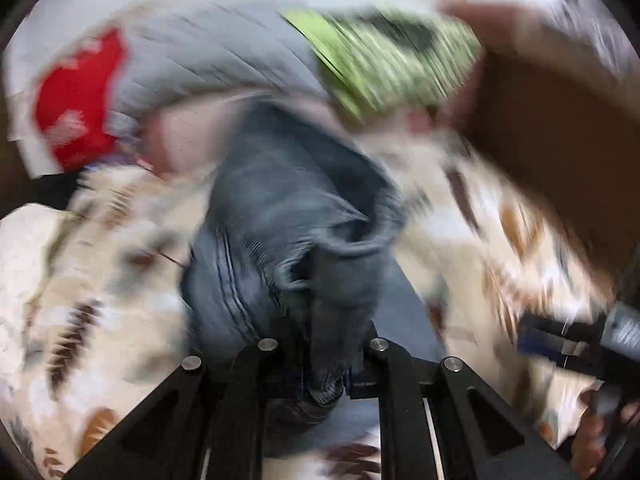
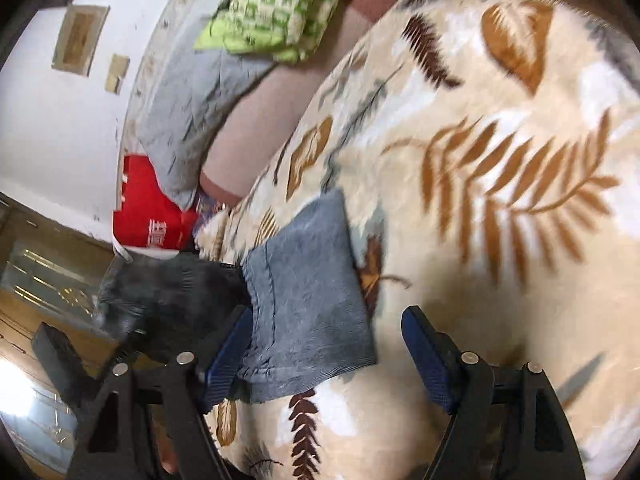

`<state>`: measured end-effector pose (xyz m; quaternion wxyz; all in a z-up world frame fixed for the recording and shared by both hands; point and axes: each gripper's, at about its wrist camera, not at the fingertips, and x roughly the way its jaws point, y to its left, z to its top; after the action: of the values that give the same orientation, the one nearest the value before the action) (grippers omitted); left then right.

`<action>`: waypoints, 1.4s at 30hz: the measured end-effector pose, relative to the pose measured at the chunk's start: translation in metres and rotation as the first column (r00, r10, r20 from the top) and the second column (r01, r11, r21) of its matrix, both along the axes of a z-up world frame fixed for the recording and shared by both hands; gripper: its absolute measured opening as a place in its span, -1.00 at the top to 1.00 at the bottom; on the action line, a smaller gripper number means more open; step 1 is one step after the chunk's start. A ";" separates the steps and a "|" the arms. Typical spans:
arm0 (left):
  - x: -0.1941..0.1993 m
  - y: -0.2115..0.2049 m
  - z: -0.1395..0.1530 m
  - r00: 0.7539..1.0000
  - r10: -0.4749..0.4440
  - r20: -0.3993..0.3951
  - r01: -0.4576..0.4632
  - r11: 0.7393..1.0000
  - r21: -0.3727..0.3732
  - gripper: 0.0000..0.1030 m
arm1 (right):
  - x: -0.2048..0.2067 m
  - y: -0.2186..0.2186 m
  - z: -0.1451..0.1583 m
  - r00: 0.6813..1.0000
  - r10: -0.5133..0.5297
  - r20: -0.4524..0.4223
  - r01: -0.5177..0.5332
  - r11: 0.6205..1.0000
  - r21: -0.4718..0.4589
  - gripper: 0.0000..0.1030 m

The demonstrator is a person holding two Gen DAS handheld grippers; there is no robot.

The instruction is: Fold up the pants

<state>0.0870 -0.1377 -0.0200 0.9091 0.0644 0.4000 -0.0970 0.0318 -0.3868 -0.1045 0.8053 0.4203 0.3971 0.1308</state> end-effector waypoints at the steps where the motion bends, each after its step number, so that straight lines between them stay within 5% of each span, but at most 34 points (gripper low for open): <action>1: 0.002 -0.015 -0.020 0.998 -0.033 -0.060 0.035 0.999 0.029 0.70 | -0.002 -0.006 -0.001 1.000 -0.012 -0.002 0.012 1.000 0.010 -0.54; 3: 0.008 -0.038 -0.065 0.980 -0.071 -0.188 0.092 0.990 0.105 0.65 | -0.004 -0.015 -0.007 0.999 -0.032 -0.013 0.033 0.999 0.029 -0.54; 5: 0.000 -0.044 -0.068 0.986 -0.085 -0.140 0.105 0.985 0.137 0.53 | -0.006 -0.022 -0.012 0.999 -0.042 -0.028 0.043 0.998 0.036 -0.54; 7: -0.005 -0.040 -0.052 0.978 -0.145 -0.147 0.152 0.988 0.039 -0.23 | -0.003 -0.020 -0.016 0.999 -0.040 -0.036 0.041 0.999 0.031 -0.54; 8: -0.007 -0.035 -0.043 0.969 -0.180 -0.169 0.178 0.984 -0.022 -0.33 | -0.003 -0.021 -0.016 0.999 -0.040 -0.036 0.041 0.999 0.028 -0.54; 14: -0.038 0.030 0.014 0.983 -0.164 -0.083 0.148 0.973 -0.176 -0.39 | 0.002 -0.005 -0.011 1.000 0.000 -0.026 0.000 1.000 -0.005 -0.55; 18: -0.044 0.111 0.024 0.998 0.066 -0.003 -0.066 0.976 -0.208 -0.51 | 0.003 0.021 -0.010 0.995 0.075 -0.070 -0.077 0.997 -0.022 -0.55; 22: -0.024 0.157 -0.006 0.972 0.213 -0.097 -0.226 0.961 -0.156 -0.51 | 0.003 0.054 0.005 0.985 0.169 -0.031 -0.167 0.985 0.052 -0.55; 26: -0.019 0.160 -0.026 0.969 0.198 -0.149 -0.226 0.953 -0.203 -0.51 | 0.018 0.078 0.005 0.981 0.193 -0.022 -0.191 0.978 0.080 -0.57; 30: -0.009 0.143 -0.047 0.969 0.153 -0.193 -0.187 0.968 -0.169 -0.51 | 0.033 0.060 -0.053 0.973 0.068 -0.221 -0.065 0.998 0.023 -0.49; 31: -0.011 0.143 -0.045 0.973 0.154 -0.174 -0.185 0.967 -0.175 -0.51 | 0.027 0.053 -0.054 0.977 0.053 -0.205 -0.036 0.996 0.083 -0.48; 38: -0.012 0.150 -0.044 0.974 0.179 -0.141 -0.205 0.958 -0.199 -0.51 | 0.006 0.069 0.008 0.996 0.081 -0.047 -0.080 0.996 0.031 -0.48; 42: -0.010 0.150 -0.052 0.969 0.188 -0.159 -0.219 0.953 -0.208 -0.52 | 0.022 0.093 -0.011 0.985 0.132 -0.107 -0.131 0.991 0.021 -0.48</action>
<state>0.0774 0.0127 -0.0723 0.8859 -0.0868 0.4528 -0.0514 0.0539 -0.2939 -0.1153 0.7694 0.4051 0.4661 0.1633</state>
